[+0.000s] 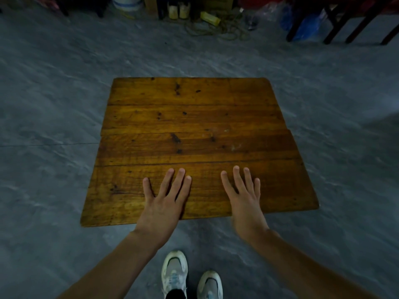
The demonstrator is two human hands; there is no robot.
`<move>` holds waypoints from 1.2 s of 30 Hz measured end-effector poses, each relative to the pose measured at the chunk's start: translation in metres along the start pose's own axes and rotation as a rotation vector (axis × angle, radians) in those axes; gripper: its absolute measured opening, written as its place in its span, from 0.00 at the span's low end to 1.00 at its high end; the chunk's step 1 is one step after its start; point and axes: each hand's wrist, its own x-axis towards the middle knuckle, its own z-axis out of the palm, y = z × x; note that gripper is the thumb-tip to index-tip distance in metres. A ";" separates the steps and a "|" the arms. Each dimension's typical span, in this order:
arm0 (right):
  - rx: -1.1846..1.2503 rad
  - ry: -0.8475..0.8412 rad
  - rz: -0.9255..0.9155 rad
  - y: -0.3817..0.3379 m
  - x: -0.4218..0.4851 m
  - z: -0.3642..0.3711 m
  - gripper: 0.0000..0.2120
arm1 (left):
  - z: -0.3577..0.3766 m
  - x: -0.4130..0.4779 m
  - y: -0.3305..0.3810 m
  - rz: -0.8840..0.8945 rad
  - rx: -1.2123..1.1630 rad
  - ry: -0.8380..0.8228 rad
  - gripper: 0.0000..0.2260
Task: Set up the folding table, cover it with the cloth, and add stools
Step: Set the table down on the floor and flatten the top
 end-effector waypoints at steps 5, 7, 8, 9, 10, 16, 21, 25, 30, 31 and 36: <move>0.024 0.002 -0.011 0.002 -0.007 0.009 0.53 | 0.009 -0.006 0.003 0.003 -0.007 -0.001 0.49; 0.039 0.016 -0.011 0.003 -0.011 0.013 0.53 | 0.012 -0.009 0.005 -0.012 -0.017 -0.005 0.49; 0.043 0.022 -0.008 0.002 -0.013 0.015 0.53 | 0.013 -0.011 0.006 -0.014 -0.017 -0.012 0.50; 0.048 0.021 -0.004 0.001 -0.016 0.017 0.52 | 0.015 -0.014 0.008 -0.010 -0.015 -0.023 0.50; 0.053 0.015 0.002 0.001 -0.020 0.020 0.52 | 0.017 -0.016 0.009 -0.005 -0.014 -0.032 0.50; 0.031 0.027 0.013 -0.004 -0.044 0.038 0.53 | 0.028 -0.037 0.021 -0.006 -0.071 0.017 0.44; 0.046 0.014 0.024 -0.001 -0.057 0.049 0.55 | 0.042 -0.049 0.029 -0.013 -0.070 0.006 0.46; 0.042 -0.005 0.047 -0.001 -0.056 0.052 0.54 | 0.047 -0.050 0.029 -0.022 -0.093 -0.032 0.50; 0.005 -0.016 0.074 -0.004 -0.054 0.057 0.54 | 0.054 -0.050 0.026 -0.033 -0.087 -0.064 0.55; -0.001 -0.011 0.077 -0.004 -0.053 0.057 0.54 | 0.054 -0.050 0.026 -0.033 -0.088 -0.065 0.56; -0.011 -0.054 0.078 -0.003 -0.052 0.054 0.54 | 0.054 -0.049 0.023 -0.022 -0.081 -0.103 0.58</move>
